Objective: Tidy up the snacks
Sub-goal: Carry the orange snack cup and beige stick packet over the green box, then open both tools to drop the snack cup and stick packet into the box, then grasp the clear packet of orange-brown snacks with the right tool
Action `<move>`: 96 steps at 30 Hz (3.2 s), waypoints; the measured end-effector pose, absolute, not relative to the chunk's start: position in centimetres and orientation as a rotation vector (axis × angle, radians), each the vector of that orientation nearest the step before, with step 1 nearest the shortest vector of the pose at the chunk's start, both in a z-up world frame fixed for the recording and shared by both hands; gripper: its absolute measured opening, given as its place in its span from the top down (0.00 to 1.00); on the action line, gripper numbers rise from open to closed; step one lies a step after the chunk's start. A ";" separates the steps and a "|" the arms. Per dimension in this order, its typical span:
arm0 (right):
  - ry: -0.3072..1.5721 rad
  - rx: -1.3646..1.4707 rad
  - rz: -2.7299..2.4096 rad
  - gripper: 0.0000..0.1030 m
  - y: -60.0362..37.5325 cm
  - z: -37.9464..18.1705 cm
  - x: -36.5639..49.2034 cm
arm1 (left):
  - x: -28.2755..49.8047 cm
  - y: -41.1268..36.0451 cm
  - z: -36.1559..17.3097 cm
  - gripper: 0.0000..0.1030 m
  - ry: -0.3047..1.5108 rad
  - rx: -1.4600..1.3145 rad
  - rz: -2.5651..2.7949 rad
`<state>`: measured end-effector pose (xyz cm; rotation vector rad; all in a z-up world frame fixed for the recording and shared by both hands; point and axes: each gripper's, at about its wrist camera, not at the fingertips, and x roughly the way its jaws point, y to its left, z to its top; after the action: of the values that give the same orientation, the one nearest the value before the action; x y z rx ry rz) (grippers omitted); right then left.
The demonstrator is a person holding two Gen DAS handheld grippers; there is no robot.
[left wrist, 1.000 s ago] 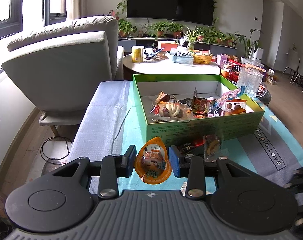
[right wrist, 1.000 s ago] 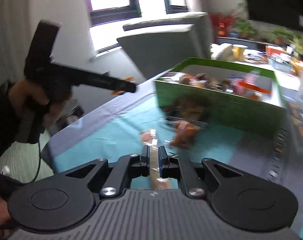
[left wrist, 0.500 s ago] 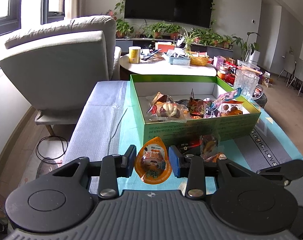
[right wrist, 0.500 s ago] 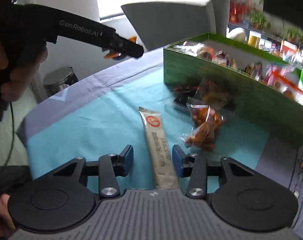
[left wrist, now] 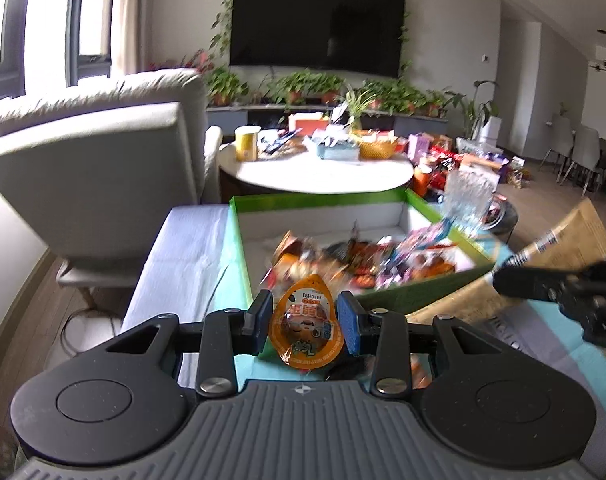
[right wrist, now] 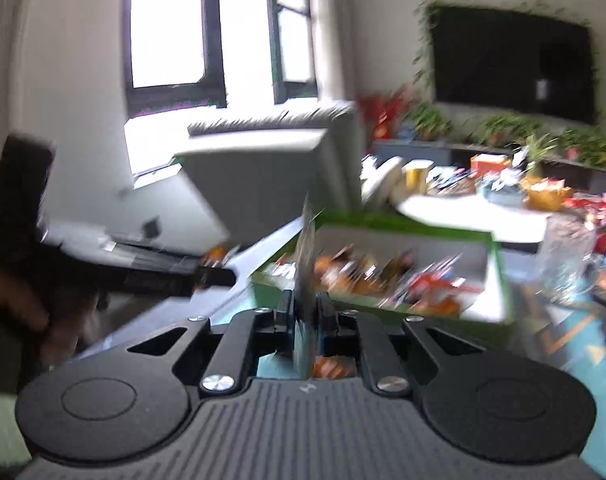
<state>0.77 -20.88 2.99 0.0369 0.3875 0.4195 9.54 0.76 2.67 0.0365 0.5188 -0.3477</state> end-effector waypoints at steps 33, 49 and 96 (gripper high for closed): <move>0.378 0.342 0.409 0.92 -23.9 1.7 12.0 | 19.5 -4.7 3.2 0.67 0.487 0.049 -0.375; 0.470 0.352 0.337 0.73 -25.1 1.5 10.6 | 18.8 -3.8 2.8 0.57 0.524 0.032 -0.348; 0.728 0.217 0.167 0.78 -21.7 -5.4 3.4 | 14.5 -2.4 -5.6 0.57 0.723 -0.008 -0.483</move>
<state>3.40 -21.72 -5.44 0.2169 0.7281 0.1667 14.51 -2.38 -5.55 -0.0079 0.7229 -0.4828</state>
